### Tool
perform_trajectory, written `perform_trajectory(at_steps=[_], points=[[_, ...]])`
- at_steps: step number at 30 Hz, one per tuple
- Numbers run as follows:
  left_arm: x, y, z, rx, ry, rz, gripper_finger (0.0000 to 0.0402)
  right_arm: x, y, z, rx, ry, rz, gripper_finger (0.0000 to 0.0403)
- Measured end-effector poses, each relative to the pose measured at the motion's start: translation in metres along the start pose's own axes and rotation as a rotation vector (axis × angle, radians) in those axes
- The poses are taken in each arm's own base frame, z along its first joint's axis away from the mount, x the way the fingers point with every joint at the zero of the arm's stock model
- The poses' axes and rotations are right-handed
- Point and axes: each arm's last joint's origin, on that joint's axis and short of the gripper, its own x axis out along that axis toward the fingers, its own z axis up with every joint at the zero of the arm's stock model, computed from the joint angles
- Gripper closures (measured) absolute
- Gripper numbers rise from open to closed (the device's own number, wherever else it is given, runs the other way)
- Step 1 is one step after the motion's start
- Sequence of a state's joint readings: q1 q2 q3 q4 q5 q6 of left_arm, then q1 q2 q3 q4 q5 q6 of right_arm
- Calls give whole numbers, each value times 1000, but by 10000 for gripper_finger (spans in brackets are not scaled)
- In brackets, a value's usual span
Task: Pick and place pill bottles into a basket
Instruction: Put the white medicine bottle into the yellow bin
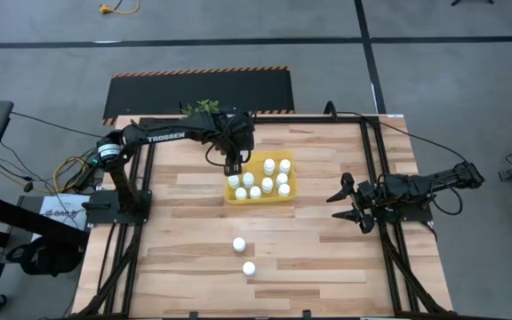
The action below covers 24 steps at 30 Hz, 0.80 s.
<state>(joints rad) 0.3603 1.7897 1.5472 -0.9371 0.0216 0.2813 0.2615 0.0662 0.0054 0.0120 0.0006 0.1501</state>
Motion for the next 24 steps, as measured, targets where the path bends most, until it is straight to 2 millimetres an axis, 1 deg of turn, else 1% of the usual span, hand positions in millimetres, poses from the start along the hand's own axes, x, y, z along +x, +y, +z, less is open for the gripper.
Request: perform_trajectory(at_steps=[11, 24], points=[[26, 1, -13, -26, -14, -14, 239, 0, 0, 0, 0, 0, 0, 177], [47, 0, -26, -59, -21, -34, 239, 0, 0, 0, 0, 0, 0, 177]])
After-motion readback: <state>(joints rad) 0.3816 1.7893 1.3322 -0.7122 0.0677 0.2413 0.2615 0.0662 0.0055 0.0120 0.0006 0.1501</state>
